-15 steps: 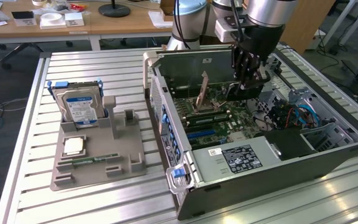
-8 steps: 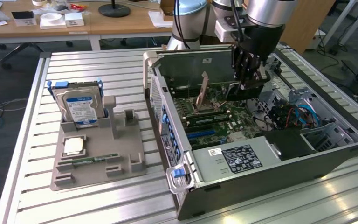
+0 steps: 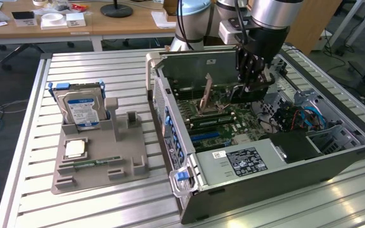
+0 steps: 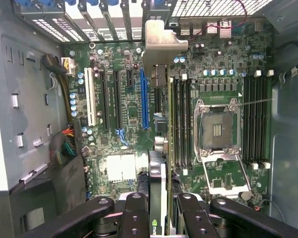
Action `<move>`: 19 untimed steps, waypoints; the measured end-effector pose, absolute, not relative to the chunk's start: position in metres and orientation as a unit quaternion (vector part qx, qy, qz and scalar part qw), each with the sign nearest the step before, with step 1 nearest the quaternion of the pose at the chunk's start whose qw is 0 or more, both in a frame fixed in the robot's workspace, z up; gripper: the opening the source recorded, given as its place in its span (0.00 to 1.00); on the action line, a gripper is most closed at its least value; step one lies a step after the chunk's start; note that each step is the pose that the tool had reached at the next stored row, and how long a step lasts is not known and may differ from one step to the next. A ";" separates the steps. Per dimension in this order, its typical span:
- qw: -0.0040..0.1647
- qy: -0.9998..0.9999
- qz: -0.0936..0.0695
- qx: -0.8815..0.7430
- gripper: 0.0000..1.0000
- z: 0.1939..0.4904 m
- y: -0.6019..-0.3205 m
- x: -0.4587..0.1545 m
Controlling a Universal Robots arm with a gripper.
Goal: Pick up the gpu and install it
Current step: 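Insert the gpu into the slot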
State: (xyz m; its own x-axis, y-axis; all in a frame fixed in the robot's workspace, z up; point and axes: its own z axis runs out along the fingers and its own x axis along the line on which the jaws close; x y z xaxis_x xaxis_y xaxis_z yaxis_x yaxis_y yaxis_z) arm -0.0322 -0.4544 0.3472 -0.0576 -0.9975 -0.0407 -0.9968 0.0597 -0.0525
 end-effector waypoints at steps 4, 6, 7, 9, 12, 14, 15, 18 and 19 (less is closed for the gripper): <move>0.033 0.727 -0.005 -0.686 0.27 0.343 -0.454 -0.032; 0.033 0.727 -0.005 -0.686 0.27 0.343 -0.454 -0.032; 0.033 0.727 -0.005 -0.686 0.27 0.343 -0.454 -0.032; 0.033 0.727 -0.005 -0.686 0.27 0.343 -0.454 -0.032; 0.033 0.727 -0.005 -0.686 0.27 0.343 -0.454 -0.032; 0.033 0.727 -0.005 -0.686 0.27 0.342 -0.454 -0.032; 0.033 0.727 -0.005 -0.686 0.27 0.341 -0.454 -0.032; 0.033 0.727 -0.005 -0.686 0.27 0.340 -0.454 -0.033; 0.033 0.727 -0.005 -0.686 0.27 0.340 -0.454 -0.033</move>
